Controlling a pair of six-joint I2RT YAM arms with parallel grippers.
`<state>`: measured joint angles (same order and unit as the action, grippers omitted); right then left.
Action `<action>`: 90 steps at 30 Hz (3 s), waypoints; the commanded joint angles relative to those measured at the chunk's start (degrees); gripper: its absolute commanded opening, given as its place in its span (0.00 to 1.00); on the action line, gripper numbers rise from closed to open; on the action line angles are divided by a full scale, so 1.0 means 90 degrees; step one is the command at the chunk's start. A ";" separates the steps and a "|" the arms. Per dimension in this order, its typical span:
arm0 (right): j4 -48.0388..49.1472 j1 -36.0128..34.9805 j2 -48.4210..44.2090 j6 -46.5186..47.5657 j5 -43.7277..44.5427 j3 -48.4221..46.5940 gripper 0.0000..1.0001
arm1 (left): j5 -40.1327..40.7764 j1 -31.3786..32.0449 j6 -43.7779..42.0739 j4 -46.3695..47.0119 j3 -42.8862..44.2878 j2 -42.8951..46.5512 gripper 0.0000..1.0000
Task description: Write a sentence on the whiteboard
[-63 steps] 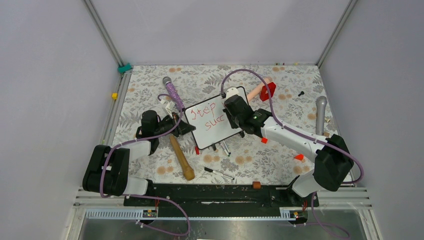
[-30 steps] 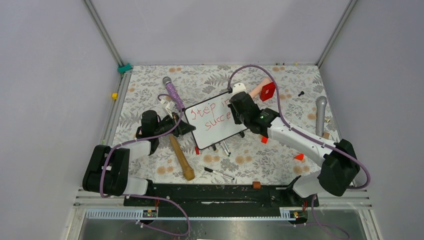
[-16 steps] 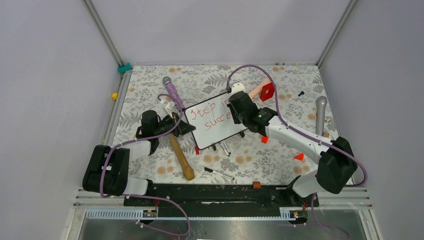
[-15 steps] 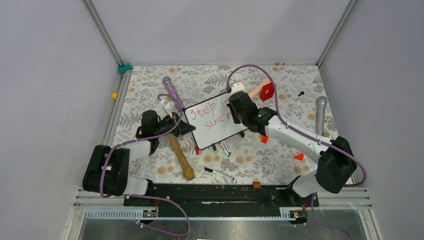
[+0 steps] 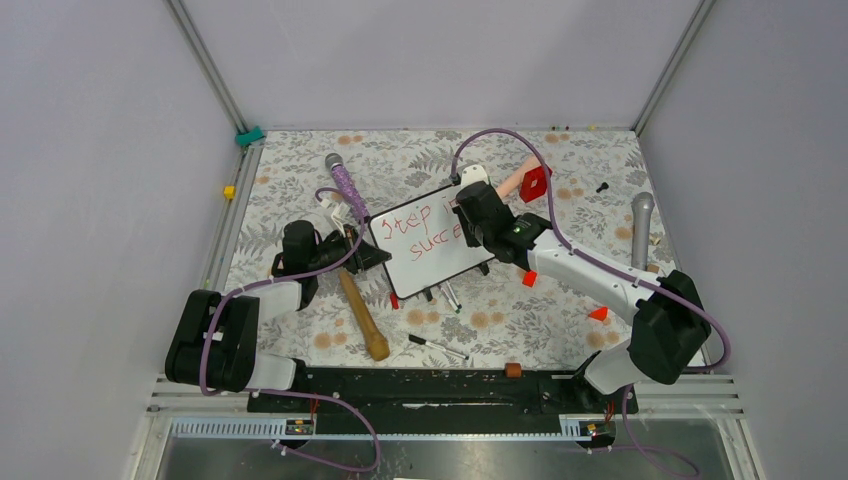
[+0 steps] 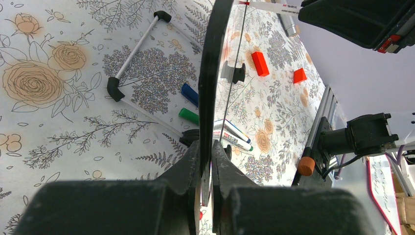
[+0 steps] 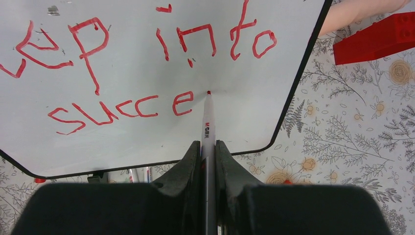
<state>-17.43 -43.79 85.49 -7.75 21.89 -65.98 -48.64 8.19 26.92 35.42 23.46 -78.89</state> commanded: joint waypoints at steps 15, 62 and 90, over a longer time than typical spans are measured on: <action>0.0222 0.0053 -0.0122 -0.0064 -0.0395 0.0058 0.00 | 0.0727 -0.0060 -0.0305 -0.0358 0.0098 -0.0116 0.00; 0.0058 0.0062 -0.0223 -0.0051 -0.0512 0.0288 0.00 | 0.0722 -0.0063 -0.0304 -0.0362 0.0098 -0.0117 0.00; -0.0296 0.0148 -0.0676 0.0120 0.0047 0.0115 0.00 | 0.0725 -0.0061 -0.0305 -0.0359 0.0092 -0.0111 0.00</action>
<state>-19.31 -43.33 78.91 -7.07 19.09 -62.94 -48.64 8.19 26.89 35.38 23.49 -78.89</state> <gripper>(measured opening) 0.156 0.055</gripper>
